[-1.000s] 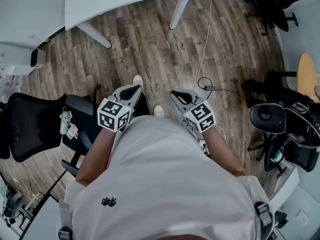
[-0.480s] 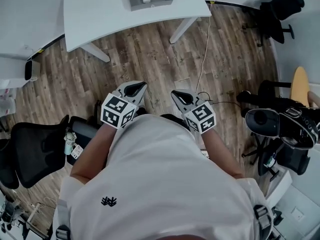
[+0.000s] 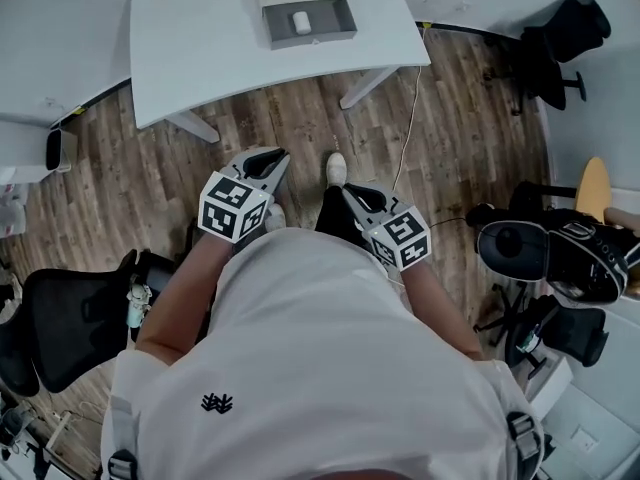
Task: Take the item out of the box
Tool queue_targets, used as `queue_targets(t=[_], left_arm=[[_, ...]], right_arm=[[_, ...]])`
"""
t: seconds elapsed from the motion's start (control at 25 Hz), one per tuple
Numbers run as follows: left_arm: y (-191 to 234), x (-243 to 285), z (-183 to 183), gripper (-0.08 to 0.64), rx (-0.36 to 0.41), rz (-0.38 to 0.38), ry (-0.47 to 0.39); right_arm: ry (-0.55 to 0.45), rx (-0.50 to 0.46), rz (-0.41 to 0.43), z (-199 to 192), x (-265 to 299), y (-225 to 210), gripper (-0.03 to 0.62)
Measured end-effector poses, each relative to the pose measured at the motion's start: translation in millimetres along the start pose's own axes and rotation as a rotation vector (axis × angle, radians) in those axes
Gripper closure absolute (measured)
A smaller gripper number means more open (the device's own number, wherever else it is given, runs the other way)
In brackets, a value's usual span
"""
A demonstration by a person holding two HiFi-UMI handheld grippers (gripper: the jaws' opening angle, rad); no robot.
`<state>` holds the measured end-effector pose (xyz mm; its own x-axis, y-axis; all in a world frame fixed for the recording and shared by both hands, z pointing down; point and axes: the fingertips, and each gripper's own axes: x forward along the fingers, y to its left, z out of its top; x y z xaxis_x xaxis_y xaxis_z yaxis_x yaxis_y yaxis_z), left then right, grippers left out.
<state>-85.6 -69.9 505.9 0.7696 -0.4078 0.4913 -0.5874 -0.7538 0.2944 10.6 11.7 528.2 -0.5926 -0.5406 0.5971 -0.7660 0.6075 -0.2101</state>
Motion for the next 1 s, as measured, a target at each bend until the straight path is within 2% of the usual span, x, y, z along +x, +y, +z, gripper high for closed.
queue_targets(t=[0.16, 0.48, 0.72, 1.0], left_arm=[[26.0, 21.9, 26.2, 0.514, -0.003, 0.054, -0.015], [77.7, 89.2, 68.3, 0.490, -0.075, 0.170, 0.002], [120.3, 144.6, 98.9, 0.453, -0.119, 0.244, 0.041], [162.3, 186.7, 125.0, 0.428, -0.156, 0.329, 0.101]], right_arm=[[-0.010, -0.023, 0.031, 16.5, 14.3, -31.1, 0.583], [-0.031, -0.069, 0.109, 52.0, 30.6, -114.8, 0.583], [-0.043, -0.055, 0.128, 63.8, 38.9, -184.2, 0.583], [-0.036, -0.025, 0.152, 65.9, 37.1, -235.8, 0.583]])
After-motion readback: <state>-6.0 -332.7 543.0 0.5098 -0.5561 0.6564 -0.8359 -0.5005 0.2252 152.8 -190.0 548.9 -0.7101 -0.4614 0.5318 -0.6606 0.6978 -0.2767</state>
